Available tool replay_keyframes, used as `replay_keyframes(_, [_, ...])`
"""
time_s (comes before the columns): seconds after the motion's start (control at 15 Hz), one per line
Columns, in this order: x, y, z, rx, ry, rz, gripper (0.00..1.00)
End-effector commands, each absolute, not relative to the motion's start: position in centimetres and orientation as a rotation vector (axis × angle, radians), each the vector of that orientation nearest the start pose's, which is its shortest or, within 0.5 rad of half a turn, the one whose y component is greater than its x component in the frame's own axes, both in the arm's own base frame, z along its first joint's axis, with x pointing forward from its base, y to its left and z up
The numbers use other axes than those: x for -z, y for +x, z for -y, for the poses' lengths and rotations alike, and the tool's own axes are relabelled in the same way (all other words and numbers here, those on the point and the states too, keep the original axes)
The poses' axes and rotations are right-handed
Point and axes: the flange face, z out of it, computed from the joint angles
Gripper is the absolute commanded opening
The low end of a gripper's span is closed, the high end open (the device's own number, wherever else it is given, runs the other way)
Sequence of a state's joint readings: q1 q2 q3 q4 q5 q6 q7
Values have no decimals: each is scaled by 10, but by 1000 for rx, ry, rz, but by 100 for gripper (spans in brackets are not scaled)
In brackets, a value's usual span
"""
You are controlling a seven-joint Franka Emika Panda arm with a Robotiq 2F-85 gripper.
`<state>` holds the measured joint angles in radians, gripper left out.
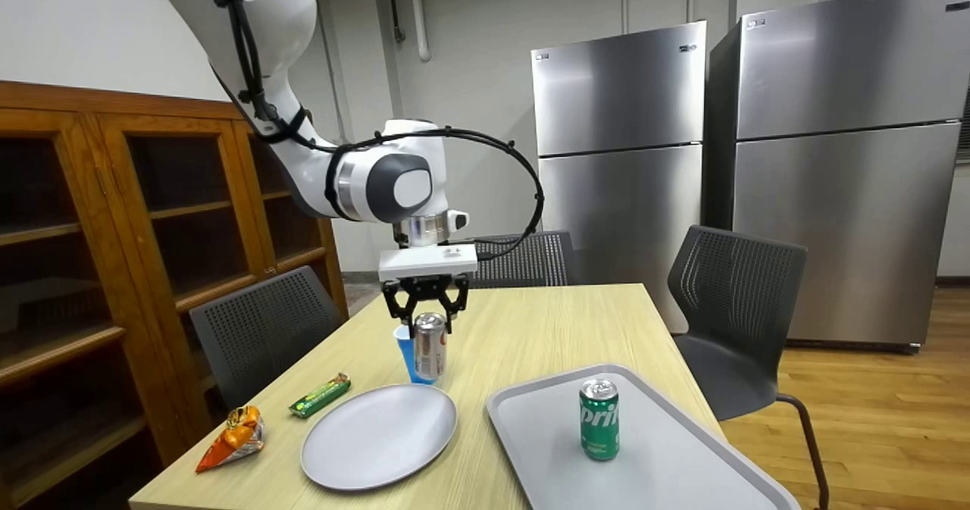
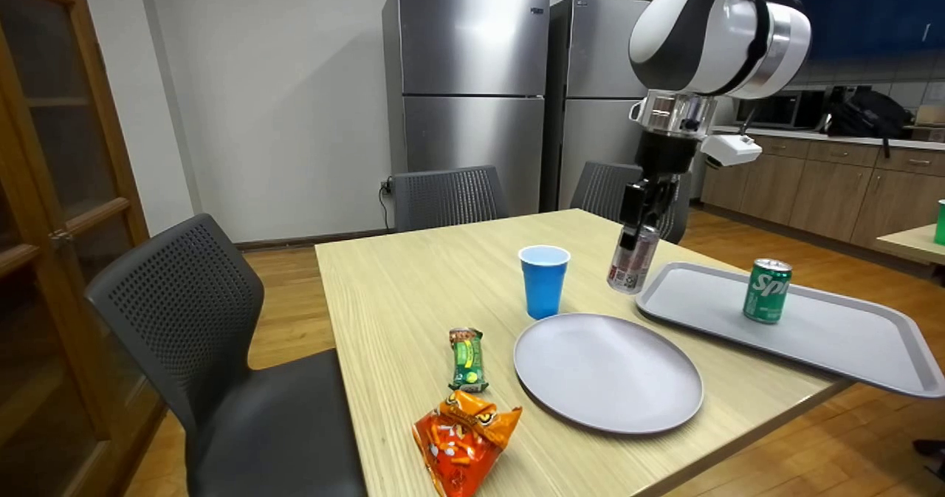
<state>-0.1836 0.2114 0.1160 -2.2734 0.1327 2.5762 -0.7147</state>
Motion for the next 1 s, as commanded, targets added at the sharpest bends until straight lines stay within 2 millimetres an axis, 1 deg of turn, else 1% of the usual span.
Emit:
replay_keyframes(0.0, [-282,527,7,156,-2912,983,39])
replay_keyframes(0.33, [-276,517,-46,119,-2841,1216,39])
replay_keyframes(0.53, [-269,511,-73,86,-2795,1353,39])
replay_keyframes(0.67, [-262,508,-87,71,-2774,1428,39])
replay_keyframes(0.93, [-252,504,-97,36,-2758,1518,39])
